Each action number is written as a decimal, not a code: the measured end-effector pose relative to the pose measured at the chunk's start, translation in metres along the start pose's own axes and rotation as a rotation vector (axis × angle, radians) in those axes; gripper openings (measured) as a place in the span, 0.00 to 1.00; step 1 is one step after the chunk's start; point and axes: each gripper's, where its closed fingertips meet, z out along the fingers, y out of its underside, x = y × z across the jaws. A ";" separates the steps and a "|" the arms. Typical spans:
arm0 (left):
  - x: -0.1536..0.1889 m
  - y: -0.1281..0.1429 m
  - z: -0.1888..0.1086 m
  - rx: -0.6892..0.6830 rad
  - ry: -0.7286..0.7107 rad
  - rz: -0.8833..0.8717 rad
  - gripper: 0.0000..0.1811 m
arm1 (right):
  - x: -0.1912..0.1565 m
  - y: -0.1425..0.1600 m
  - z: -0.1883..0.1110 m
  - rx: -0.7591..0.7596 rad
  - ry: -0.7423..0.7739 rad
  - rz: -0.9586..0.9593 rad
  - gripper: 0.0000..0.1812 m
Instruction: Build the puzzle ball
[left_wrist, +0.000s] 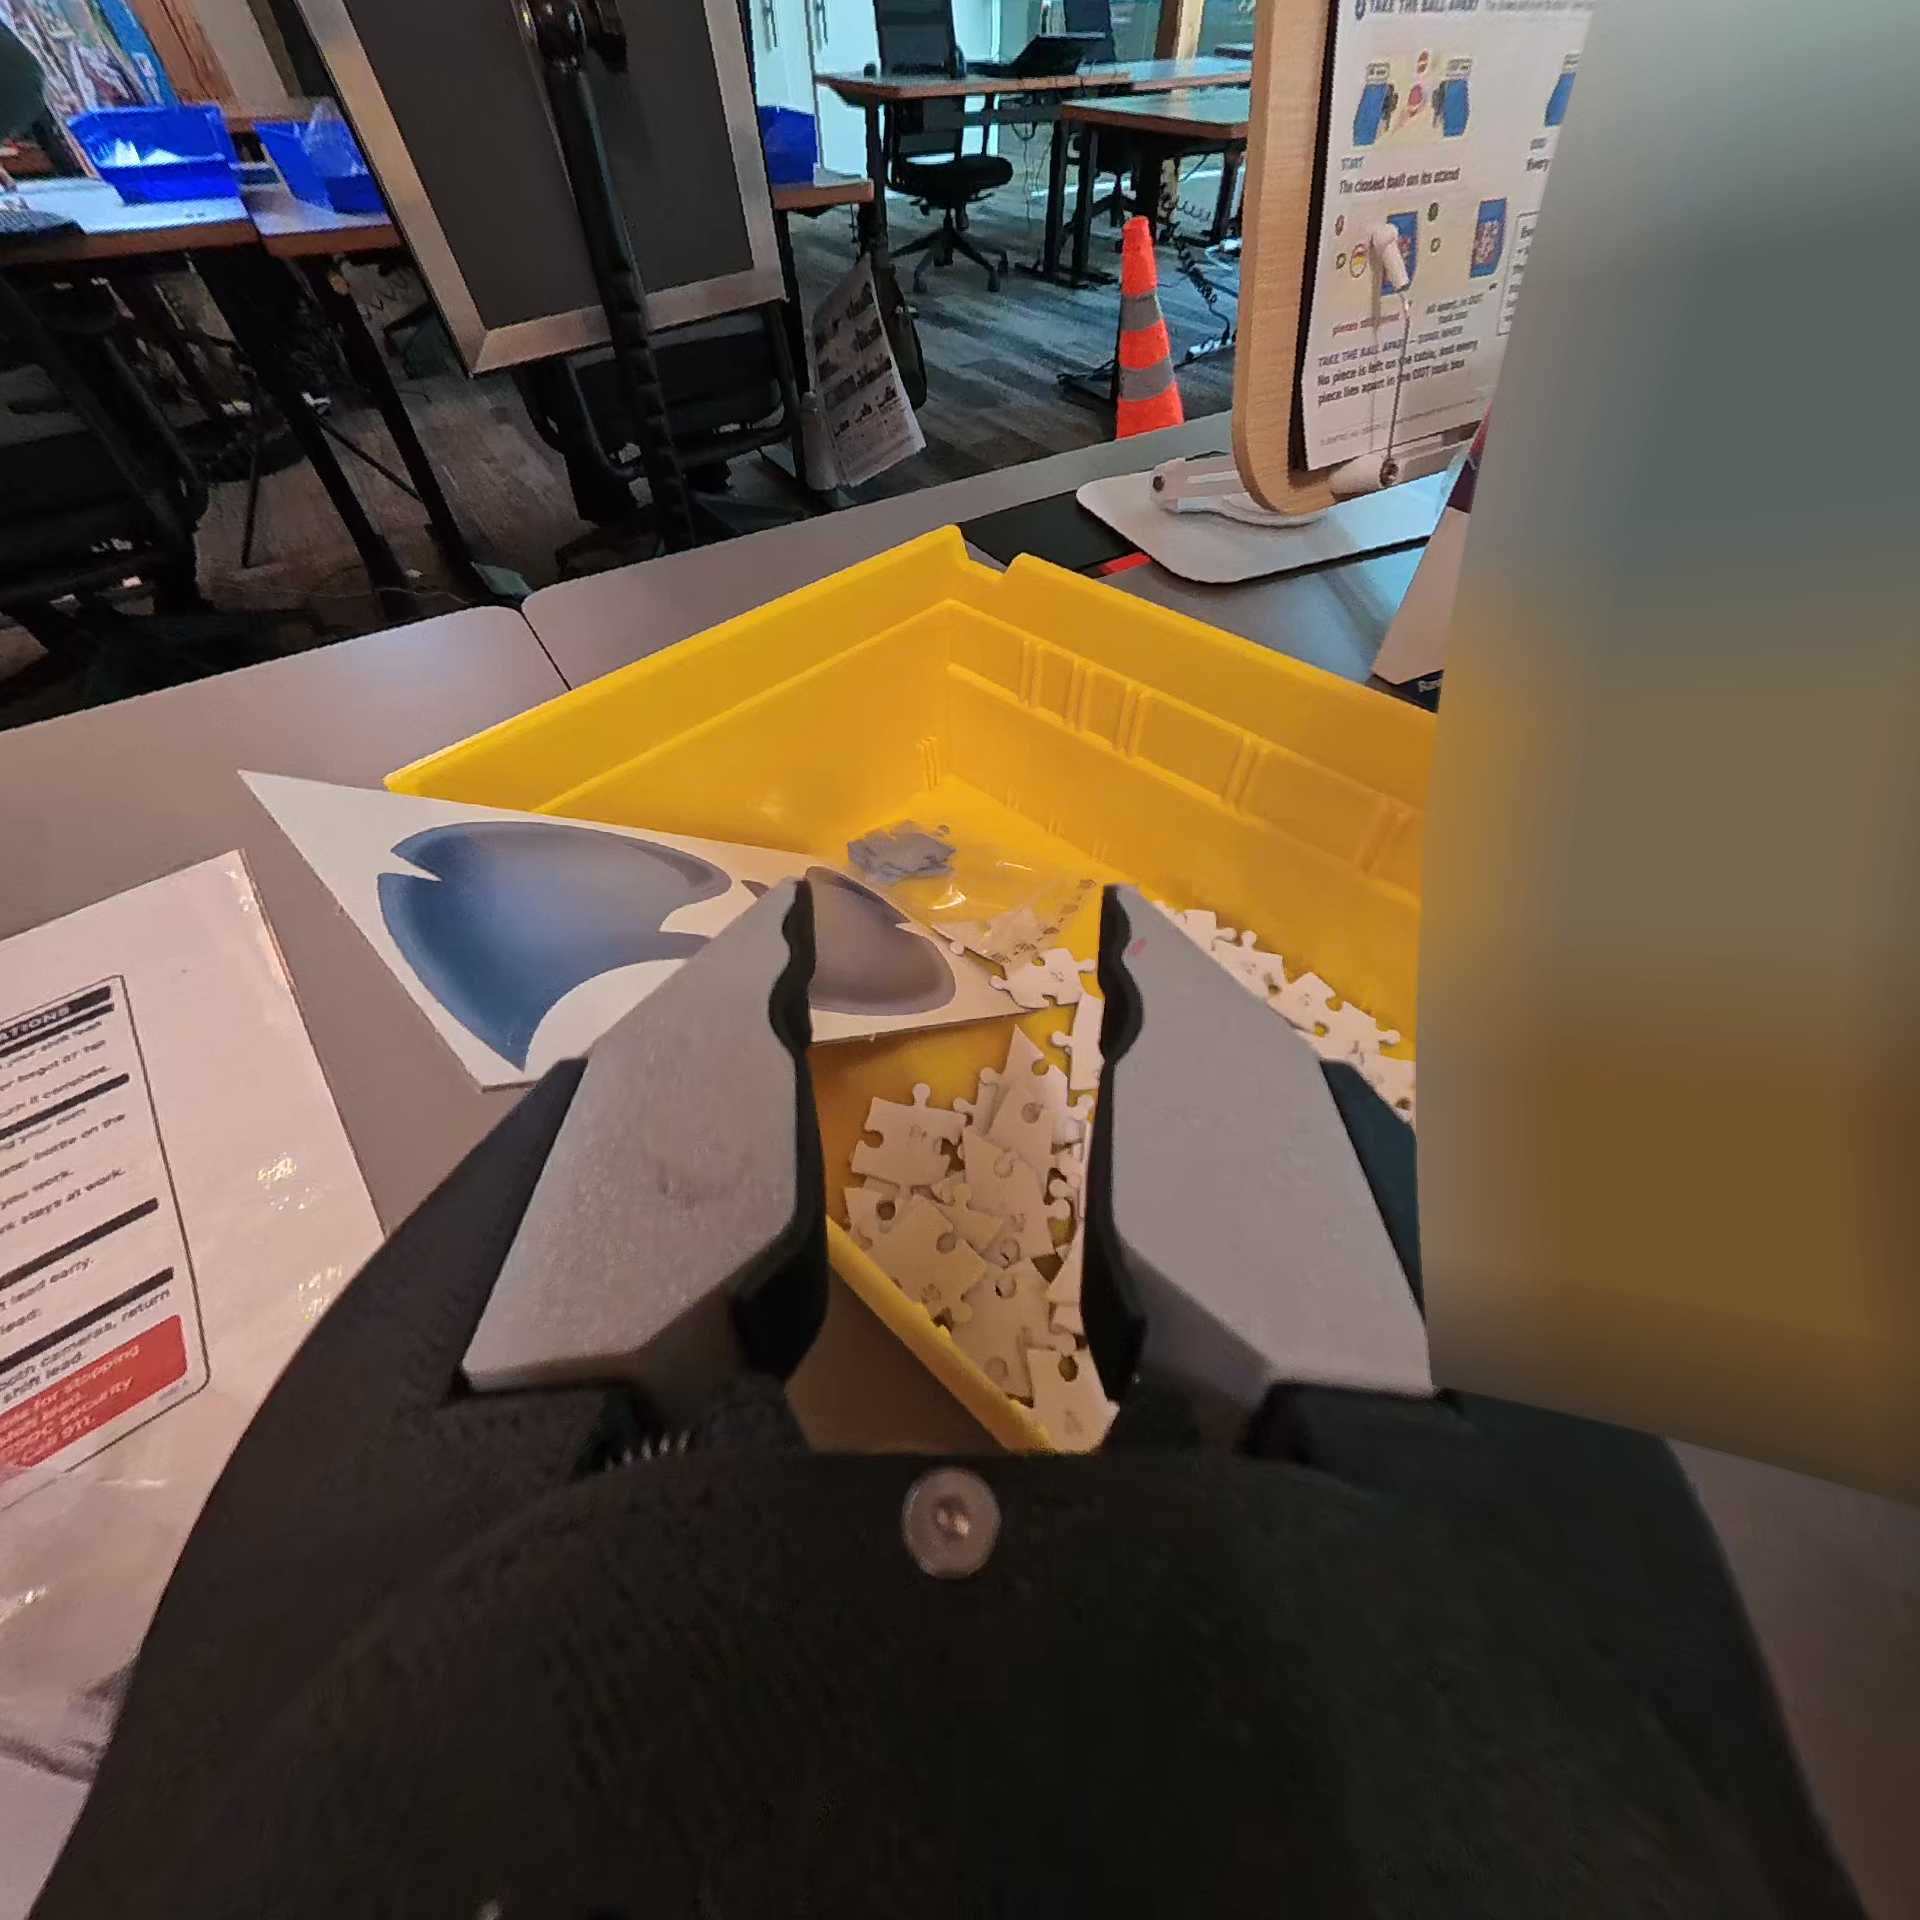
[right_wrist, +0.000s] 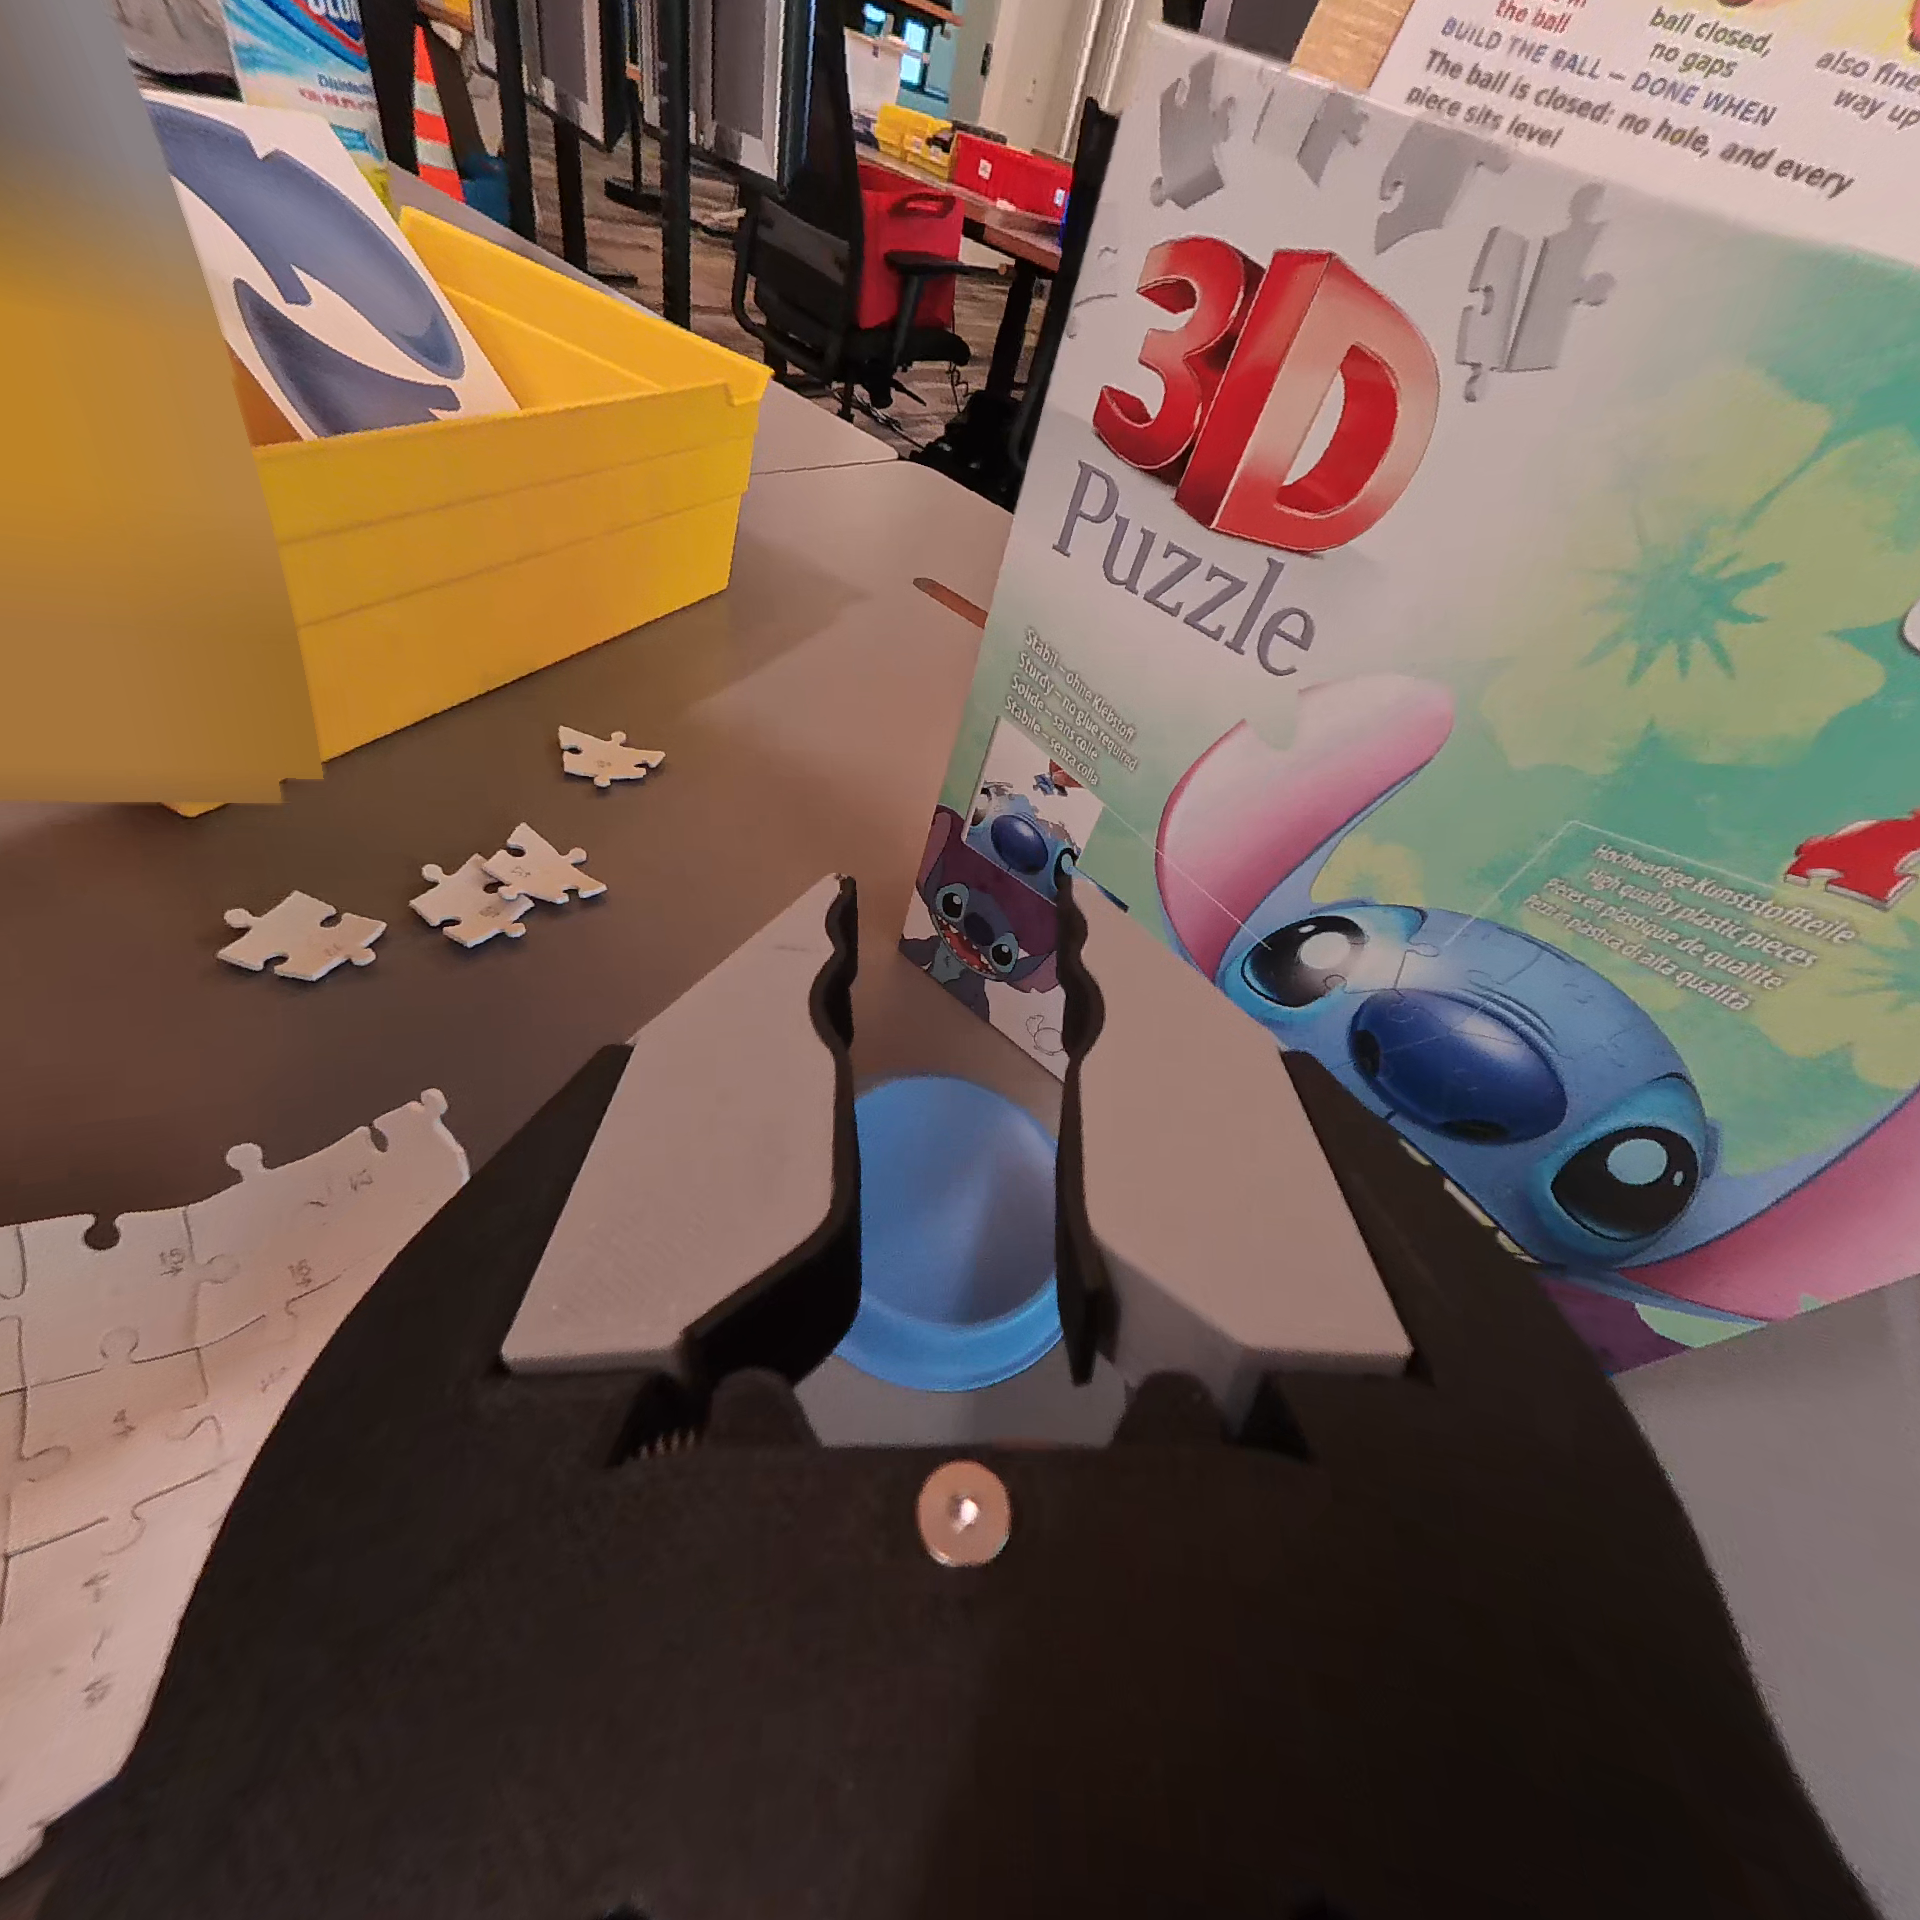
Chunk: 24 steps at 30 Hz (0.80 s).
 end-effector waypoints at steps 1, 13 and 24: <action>0.001 -0.001 0.000 0.009 0.005 0.005 0.29 | 0.001 0.001 0.000 -0.002 -0.001 0.002 0.19; 0.043 -0.029 -0.019 -0.212 0.258 0.377 0.36 | 0.004 0.000 -0.002 0.010 0.017 -0.034 0.17; 0.081 0.067 0.012 -0.742 0.693 0.929 0.40 | -0.009 -0.008 -0.001 0.060 -0.017 -0.025 0.15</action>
